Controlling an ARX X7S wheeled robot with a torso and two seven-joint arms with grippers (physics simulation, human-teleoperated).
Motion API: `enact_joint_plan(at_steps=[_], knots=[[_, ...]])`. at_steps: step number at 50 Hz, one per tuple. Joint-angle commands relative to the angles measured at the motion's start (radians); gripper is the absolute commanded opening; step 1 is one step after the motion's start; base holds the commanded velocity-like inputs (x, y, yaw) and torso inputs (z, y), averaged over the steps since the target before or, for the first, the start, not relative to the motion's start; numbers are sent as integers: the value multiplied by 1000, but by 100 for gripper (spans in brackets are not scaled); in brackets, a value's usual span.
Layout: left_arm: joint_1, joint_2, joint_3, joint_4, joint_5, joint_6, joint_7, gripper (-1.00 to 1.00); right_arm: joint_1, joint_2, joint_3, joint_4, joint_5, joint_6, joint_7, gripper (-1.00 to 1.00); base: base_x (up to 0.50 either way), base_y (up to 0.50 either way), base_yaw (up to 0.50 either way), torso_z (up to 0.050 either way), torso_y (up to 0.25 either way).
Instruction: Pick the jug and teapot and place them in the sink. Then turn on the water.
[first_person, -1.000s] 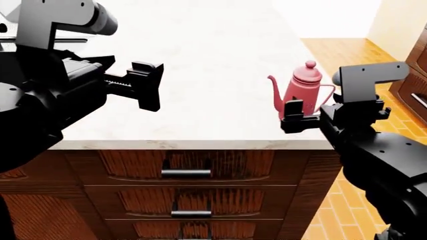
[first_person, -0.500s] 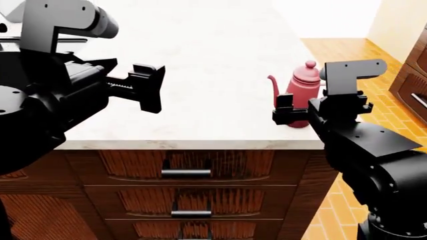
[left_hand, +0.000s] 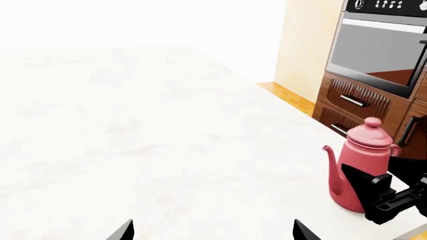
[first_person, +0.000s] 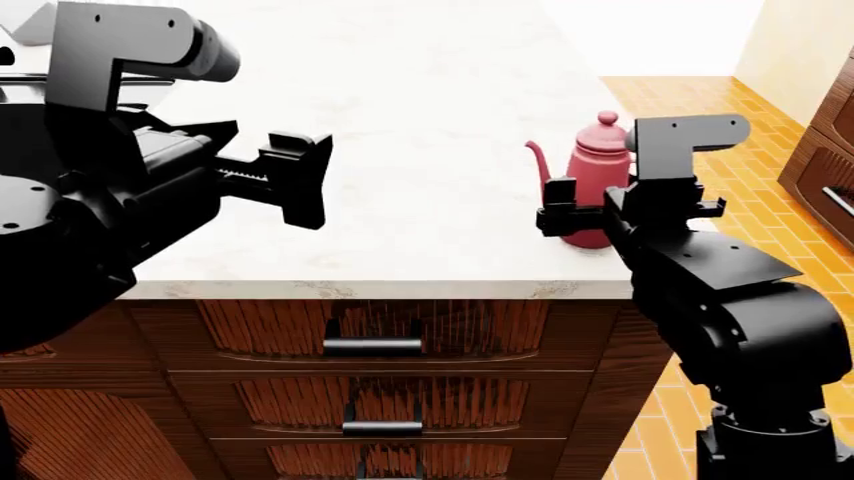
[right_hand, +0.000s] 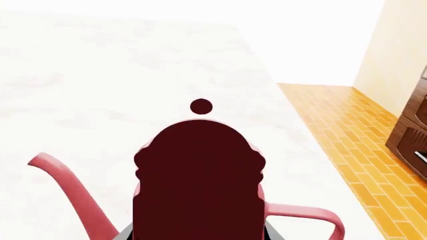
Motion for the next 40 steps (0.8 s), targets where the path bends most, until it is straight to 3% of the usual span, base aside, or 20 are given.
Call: enact_joint_plan(at_steps=[1, 20, 40], knots=[[7, -8, 5, 7, 1, 14, 5, 100, 2, 7, 11, -35, -7, 26, 5, -100, 0, 0, 0, 0, 0], [-12, -35, 8, 19, -25, 31, -17, 100, 110, 33, 50, -201, 31, 104, 36, -100, 0, 0, 0, 0, 0], [-15, -60, 5, 40, -58, 53, -39, 100, 130, 31, 67, -265, 75, 158, 42, -100, -58, 471, 0, 0, 0]])
